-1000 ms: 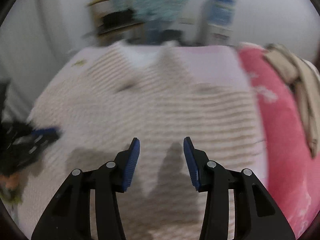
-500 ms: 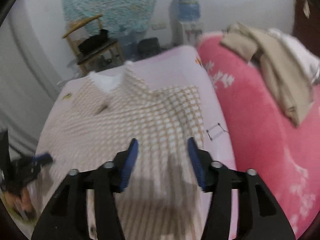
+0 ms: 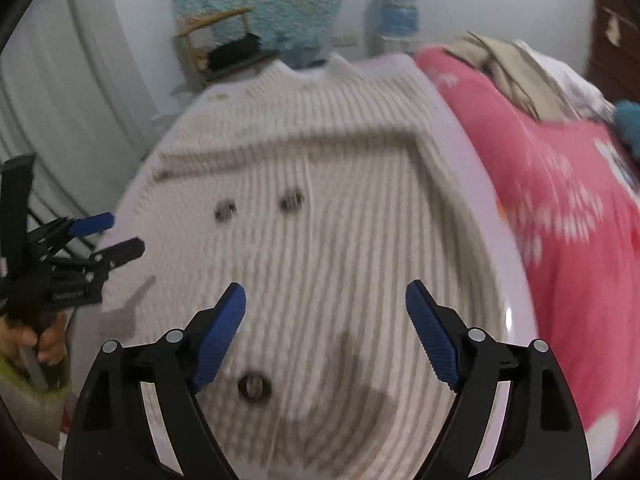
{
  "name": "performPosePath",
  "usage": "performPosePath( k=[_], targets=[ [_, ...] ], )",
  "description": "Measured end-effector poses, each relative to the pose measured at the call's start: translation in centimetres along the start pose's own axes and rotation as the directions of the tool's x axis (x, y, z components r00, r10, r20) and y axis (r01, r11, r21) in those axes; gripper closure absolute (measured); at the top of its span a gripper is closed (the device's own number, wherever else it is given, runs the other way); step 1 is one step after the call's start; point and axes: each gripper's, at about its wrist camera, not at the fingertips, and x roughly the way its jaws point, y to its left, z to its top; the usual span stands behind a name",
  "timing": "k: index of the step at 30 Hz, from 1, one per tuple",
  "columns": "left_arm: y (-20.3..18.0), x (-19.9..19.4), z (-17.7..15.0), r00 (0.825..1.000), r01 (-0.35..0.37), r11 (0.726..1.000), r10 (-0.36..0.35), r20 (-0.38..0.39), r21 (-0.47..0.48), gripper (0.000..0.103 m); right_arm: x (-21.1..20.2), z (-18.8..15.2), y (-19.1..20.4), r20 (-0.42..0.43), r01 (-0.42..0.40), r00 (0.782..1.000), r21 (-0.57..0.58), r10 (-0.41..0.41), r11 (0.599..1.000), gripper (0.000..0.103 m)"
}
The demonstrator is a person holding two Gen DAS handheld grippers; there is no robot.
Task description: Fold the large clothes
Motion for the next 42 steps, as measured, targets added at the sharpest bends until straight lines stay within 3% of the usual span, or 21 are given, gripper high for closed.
performPosePath(
  k=[3,6,10,14,23,40,42],
  targets=[
    [-1.9,0.9,-3.2,0.999,-0.009,0.999,0.011,-0.047,0.033,0.018,0.6,-2.7,0.1,-0.023,0.028,0.999,0.055,-0.026,0.998,0.024],
    [-2.5,1.9,-4.9,0.996,-0.056,0.998,0.058,-0.060,0.043,0.018,1.4,-3.5,0.1,-0.037,0.090,0.995,0.032,-0.089,0.995,0.024],
    [-2.1,2.4,-5.8,0.996,-0.056,0.998,0.054,-0.074,-0.025,0.015,2.8,-3.8,-0.1,-0.068,0.089,0.994,0.030,-0.086,0.996,0.024],
    [-1.3,2.9,-6.2,0.995,-0.064,0.995,0.058,-0.085,-0.078,0.005,4.1,-4.8,-0.1,-0.089,0.066,0.994,0.049,-0.061,0.997,0.020],
    [-1.4,2.9,-6.2,0.994,-0.070,0.996,0.065,-0.083,-0.062,0.005,4.4,-5.8,-0.2,-0.055,0.075,0.996,0.041,-0.073,0.996,0.008],
    [-1.4,3.1,-6.0,0.992,-0.058,0.998,0.053,-0.112,-0.041,0.005,4.3,-5.9,-0.6,-0.043,0.090,0.995,0.066,-0.088,0.994,0.008],
    [-1.3,2.6,-6.0,0.991,-0.083,0.996,0.080,-0.104,-0.029,0.005,4.3,-5.9,-0.7,-0.041,0.081,0.996,0.067,-0.079,0.994,0.008]
  ],
)
